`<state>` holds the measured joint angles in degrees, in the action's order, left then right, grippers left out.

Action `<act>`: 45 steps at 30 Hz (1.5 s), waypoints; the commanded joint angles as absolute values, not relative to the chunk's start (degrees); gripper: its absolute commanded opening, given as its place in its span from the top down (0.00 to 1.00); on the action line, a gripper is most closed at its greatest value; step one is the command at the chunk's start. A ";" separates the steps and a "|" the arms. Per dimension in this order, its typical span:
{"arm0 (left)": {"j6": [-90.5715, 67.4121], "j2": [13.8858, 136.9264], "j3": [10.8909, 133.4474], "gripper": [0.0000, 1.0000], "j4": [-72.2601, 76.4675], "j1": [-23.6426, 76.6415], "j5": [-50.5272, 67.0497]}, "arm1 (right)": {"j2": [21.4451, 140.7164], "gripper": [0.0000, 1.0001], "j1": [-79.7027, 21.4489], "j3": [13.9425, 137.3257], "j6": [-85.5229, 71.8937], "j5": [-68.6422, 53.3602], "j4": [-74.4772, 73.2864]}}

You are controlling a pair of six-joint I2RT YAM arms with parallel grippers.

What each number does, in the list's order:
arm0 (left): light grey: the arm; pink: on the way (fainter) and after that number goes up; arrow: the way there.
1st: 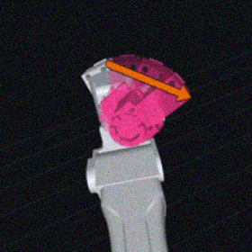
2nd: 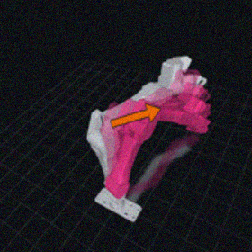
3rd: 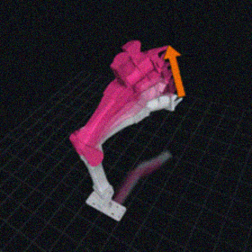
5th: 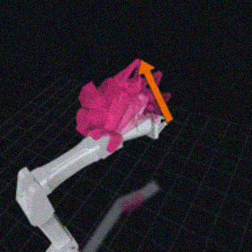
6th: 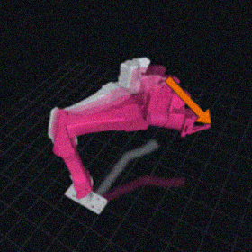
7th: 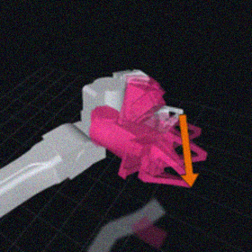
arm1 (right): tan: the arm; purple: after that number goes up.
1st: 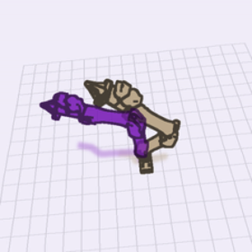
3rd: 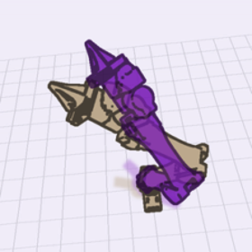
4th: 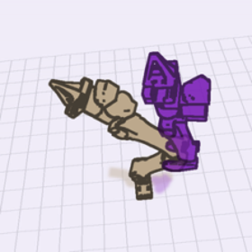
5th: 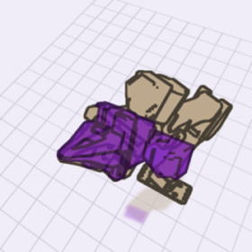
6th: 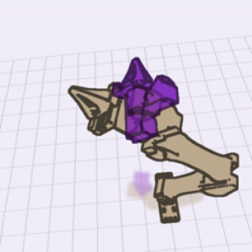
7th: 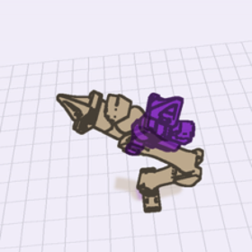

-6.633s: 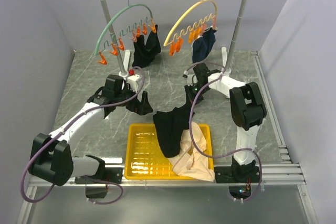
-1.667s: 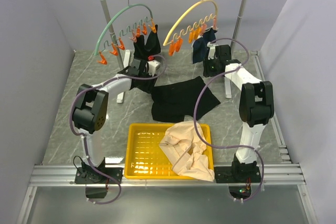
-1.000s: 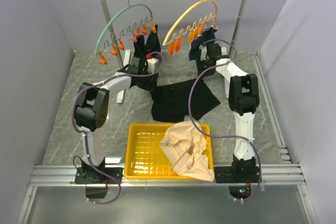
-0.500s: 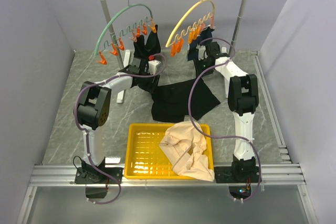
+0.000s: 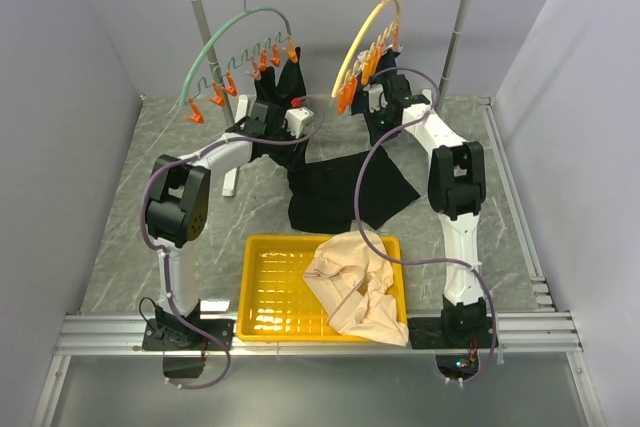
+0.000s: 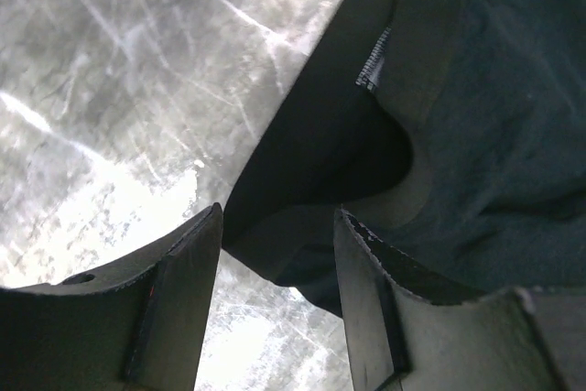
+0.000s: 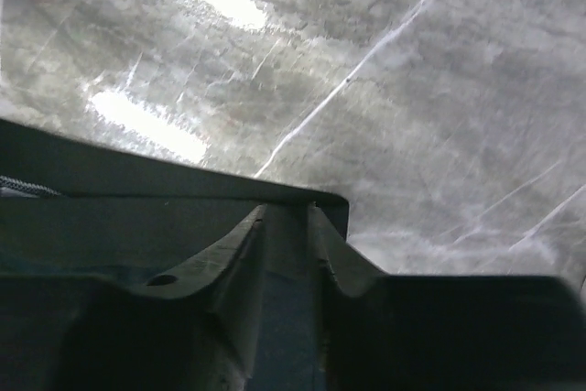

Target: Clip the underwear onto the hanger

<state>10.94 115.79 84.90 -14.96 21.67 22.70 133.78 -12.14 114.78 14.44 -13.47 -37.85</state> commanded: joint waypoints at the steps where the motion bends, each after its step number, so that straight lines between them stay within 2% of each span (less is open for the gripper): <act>1: 16.34 116.01 86.75 0.43 -15.03 21.71 27.15 | 135.88 0.72 -12.48 118.03 14.85 -12.04 -39.64; 5: 19.42 117.24 87.54 0.43 -16.96 21.71 29.53 | 136.14 0.83 -12.39 117.42 15.03 -12.39 -39.64; 15: 20.74 118.56 86.84 0.42 -16.44 21.09 27.24 | 134.30 0.90 -12.22 115.58 15.56 -12.22 -38.85; 18: 22.06 118.56 86.75 0.51 -17.05 21.09 28.39 | 133.77 0.92 -12.22 115.49 15.64 -12.31 -38.32; 19: 22.84 119.00 86.92 0.64 -17.49 21.01 28.48 | 133.86 0.92 -12.22 115.75 15.82 -12.30 -38.49; 22: 24.42 119.53 87.71 0.84 -19.94 20.92 29.44 | 134.30 0.95 -12.22 116.10 16.17 -11.96 -39.11; 26: 25.84 118.65 87.28 1.00 -21.53 19.96 29.45 | 134.38 0.97 -12.04 115.23 16.44 -11.25 -38.59; 35: 25.32 120.14 89.91 1.00 -26.45 18.28 23.38 | 134.04 0.99 -11.60 115.31 16.00 -11.42 -38.50; 39: 23.30 122.08 92.28 1.00 -26.72 18.37 23.82 | 132.28 0.96 -11.51 113.82 15.21 -12.83 -37.71; 41: 22.15 122.34 92.63 1.00 -26.28 18.37 22.94 | 131.14 0.90 -11.51 113.47 14.50 -13.44 -37.62; 42: 22.15 122.69 93.07 0.99 -26.37 18.37 22.85 | 130.78 0.84 -11.34 113.73 14.15 -13.53 -37.88; 43: 21.97 122.78 93.08 0.98 -26.28 18.37 22.68 | 130.43 0.73 -11.34 113.73 13.63 -13.97 -38.05; 45: 21.97 122.61 92.90 0.97 -26.02 18.37 22.76 | 129.55 0.63 -11.34 113.82 13.01 -14.06 -38.41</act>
<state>22.94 122.28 90.78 -25.78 18.24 23.46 135.04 -11.88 113.60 14.35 -13.10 -38.72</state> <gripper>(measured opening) 0.027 0.339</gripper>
